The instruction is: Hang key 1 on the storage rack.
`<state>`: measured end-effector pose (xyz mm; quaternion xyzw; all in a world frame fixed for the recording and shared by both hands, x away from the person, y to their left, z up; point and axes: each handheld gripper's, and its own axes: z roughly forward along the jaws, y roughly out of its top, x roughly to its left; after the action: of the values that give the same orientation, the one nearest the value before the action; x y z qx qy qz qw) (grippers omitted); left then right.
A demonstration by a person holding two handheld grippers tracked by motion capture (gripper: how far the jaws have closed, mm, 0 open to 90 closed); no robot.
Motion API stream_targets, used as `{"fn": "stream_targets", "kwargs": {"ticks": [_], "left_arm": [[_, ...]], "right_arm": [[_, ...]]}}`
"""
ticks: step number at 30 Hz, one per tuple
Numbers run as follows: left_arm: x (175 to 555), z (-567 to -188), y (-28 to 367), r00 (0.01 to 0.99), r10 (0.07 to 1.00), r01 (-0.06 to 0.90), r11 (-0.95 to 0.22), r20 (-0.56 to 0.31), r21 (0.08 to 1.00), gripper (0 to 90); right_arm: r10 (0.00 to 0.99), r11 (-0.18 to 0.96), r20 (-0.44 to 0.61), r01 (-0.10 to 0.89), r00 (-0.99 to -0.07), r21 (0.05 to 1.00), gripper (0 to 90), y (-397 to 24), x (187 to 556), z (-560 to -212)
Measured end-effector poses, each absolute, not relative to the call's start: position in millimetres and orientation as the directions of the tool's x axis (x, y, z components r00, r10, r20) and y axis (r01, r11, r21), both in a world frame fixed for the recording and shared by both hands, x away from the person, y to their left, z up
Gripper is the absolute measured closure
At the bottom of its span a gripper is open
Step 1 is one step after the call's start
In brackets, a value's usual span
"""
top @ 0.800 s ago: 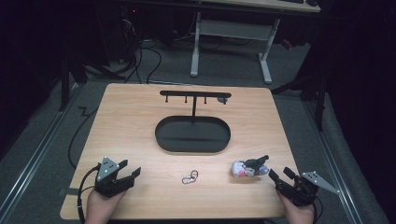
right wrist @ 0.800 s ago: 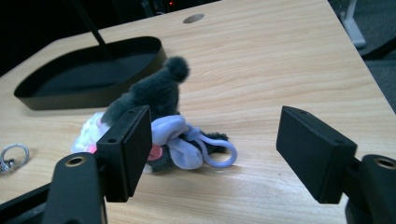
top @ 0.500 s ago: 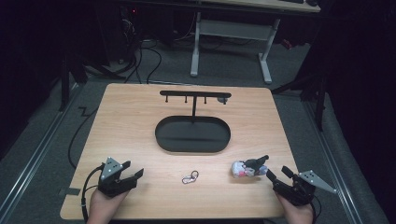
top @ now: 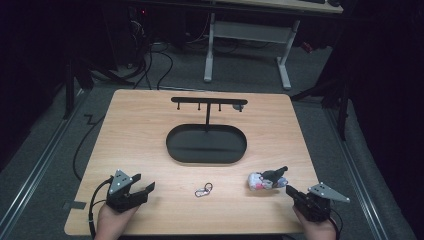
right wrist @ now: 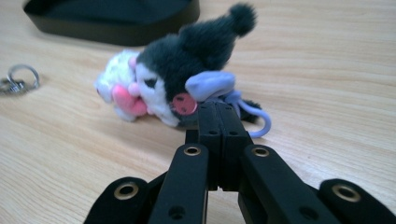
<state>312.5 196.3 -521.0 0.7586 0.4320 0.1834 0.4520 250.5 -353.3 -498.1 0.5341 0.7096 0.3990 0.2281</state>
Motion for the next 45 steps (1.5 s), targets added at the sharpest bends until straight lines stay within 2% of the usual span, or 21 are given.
{"fn": "stream_targets", "kwargs": {"ticks": [7,17,26,29,33,36,38,45], "left_arm": [[307,-521,206,0.541,0.833,0.492,-0.205,-0.113,0.846,36.5],[294,-522,218,0.508,0.855,0.500,-0.194,-0.105,0.844,36.6],[286,-525,226,0.485,0.869,0.513,-0.191,-0.099,0.837,36.6],[287,-525,227,0.482,0.870,0.513,-0.186,-0.102,0.838,36.6],[289,-524,223,0.492,0.865,0.508,-0.196,-0.096,0.839,36.6],[290,-525,221,0.500,0.861,0.508,-0.205,-0.092,0.837,36.6],[290,-526,219,0.503,0.860,0.508,-0.211,-0.089,0.835,36.6],[282,-526,223,0.505,0.860,0.505,-0.225,-0.073,0.833,36.6]], "right_arm": [[0.940,0.143,0.097,0.634,-0.328,0.760,90.0,-346,265,-508],[0.949,0.161,0.060,0.638,-0.311,0.753,90.0,-345,295,-515],[0.956,0.138,0.068,0.644,-0.285,0.753,90.0,-349,321,-520],[0.962,0.121,0.071,0.646,-0.264,0.754,90.0,-352,321,-519],[0.965,0.101,0.063,0.586,-0.253,0.804,90.0,-354,304,-503],[0.951,0.113,0.063,0.530,-0.302,0.840,90.0,-341,293,-490],[0.927,0.152,0.051,0.496,-0.372,0.855,90.0,-320,288,-484],[0.835,0.300,0.030,0.501,-0.549,0.812,90.0,-256,302,-495]]}}
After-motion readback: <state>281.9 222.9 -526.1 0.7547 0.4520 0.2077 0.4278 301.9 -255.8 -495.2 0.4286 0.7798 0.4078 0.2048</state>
